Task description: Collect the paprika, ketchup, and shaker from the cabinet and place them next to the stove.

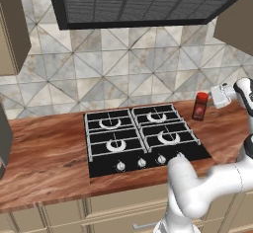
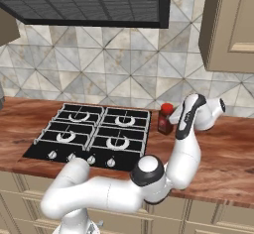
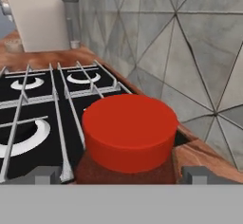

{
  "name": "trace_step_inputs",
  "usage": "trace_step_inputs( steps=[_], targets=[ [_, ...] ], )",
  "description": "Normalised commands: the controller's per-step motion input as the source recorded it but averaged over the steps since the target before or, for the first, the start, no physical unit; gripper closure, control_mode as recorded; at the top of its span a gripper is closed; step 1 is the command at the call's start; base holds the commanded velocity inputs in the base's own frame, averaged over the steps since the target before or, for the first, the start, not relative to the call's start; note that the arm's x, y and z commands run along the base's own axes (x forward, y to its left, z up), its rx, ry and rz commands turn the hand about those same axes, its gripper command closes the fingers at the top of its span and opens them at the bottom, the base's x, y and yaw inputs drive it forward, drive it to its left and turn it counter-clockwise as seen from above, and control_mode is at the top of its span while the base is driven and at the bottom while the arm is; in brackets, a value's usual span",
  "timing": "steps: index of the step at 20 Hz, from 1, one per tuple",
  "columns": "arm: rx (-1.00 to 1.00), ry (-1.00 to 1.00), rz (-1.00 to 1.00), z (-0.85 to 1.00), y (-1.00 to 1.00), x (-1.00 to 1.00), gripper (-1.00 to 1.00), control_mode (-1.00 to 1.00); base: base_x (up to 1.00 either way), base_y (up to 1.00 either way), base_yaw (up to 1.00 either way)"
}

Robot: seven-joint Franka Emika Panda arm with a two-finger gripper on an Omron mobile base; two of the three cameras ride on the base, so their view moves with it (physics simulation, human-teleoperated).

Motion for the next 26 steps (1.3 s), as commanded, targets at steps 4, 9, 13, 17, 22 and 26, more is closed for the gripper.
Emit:
trace_step_inputs(
  steps=[4, 9, 13, 17, 22, 26],
  targets=[
    [-0.02, -0.07, -0.03, 0.27, 0.0, -0.08, -1.0, -1.0, 0.0, 0.0, 0.0],
    [-0.03, -0.09, -0.03, 0.31, 0.0, -0.15, -1.0, -1.0, 0.0, 0.0, 0.0],
    [-0.02, -0.12, -0.03, 0.36, 0.01, -0.33, -1.0, -1.0, 0.0, 0.0, 0.0],
    [-0.01, -0.09, -0.02, 0.39, 0.15, -0.5, -1.0, -1.0, 0.0, 0.0, 0.0],
    [0.0, 0.0, 0.0, 0.26, 0.58, -0.68, -1.0, -1.0, 0.0, 0.0, 0.0],
    [-0.03, 0.0, 0.0, 0.24, 0.74, -0.63, -1.0, -1.0, 0.0, 0.0, 0.0]
  ],
)
